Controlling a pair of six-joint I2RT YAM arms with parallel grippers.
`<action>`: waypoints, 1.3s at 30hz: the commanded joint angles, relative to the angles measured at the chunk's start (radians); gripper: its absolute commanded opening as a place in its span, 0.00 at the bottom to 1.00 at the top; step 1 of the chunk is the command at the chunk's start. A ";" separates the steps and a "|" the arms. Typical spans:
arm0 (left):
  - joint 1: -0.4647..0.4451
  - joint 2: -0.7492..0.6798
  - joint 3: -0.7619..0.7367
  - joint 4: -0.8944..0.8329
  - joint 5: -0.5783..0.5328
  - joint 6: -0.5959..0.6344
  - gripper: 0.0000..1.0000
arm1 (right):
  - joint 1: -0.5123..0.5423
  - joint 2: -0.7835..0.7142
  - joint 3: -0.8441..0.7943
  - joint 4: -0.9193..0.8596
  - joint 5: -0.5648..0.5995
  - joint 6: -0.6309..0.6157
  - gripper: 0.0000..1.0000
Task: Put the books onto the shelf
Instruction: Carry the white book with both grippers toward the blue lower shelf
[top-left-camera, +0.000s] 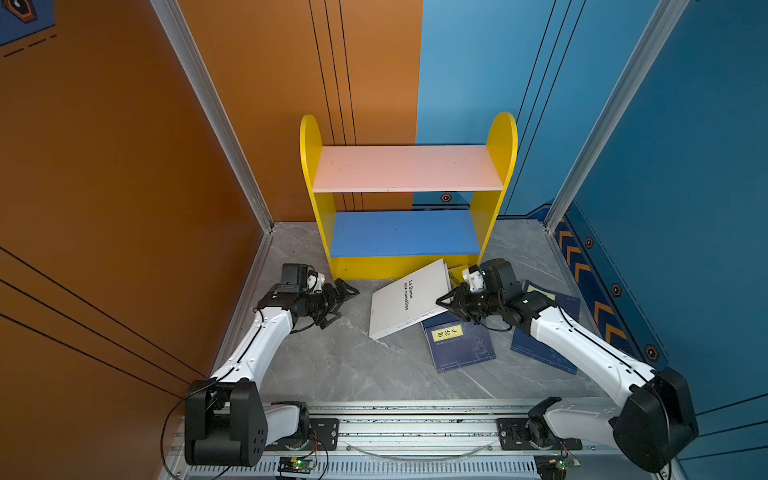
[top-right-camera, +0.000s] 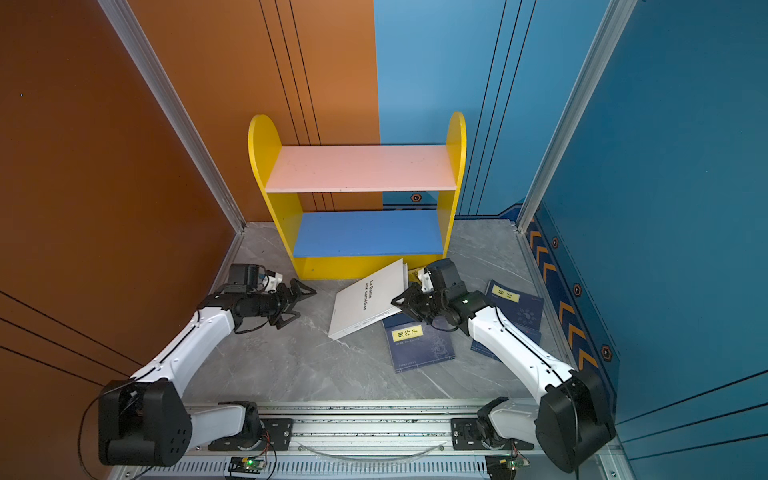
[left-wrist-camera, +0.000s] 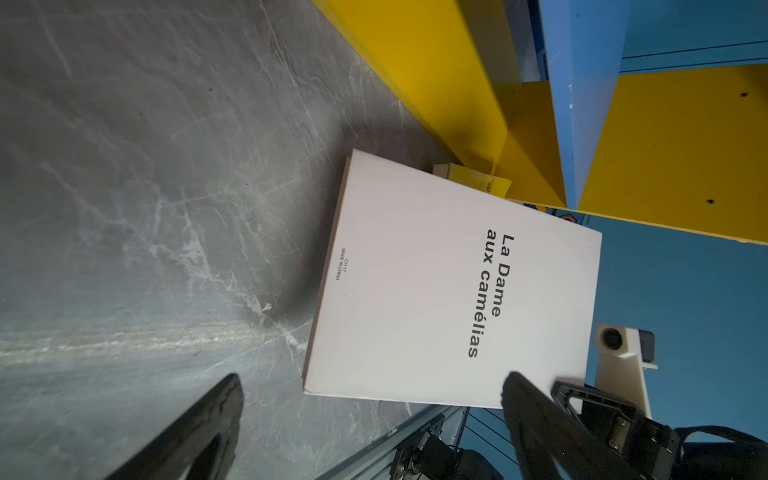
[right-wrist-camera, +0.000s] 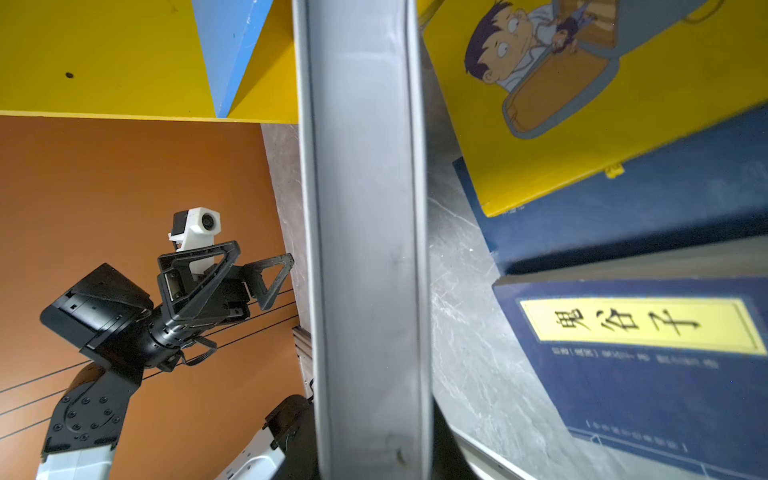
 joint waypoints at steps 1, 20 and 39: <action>0.032 -0.035 0.020 -0.088 0.085 0.047 0.98 | 0.001 -0.098 0.015 -0.003 0.049 0.091 0.21; -0.048 -0.093 0.040 0.249 0.237 -0.214 0.98 | -0.091 -0.128 0.024 0.338 -0.048 0.203 0.22; -0.240 0.018 0.059 0.723 0.111 -0.410 0.91 | -0.217 -0.068 0.021 0.585 -0.291 0.288 0.24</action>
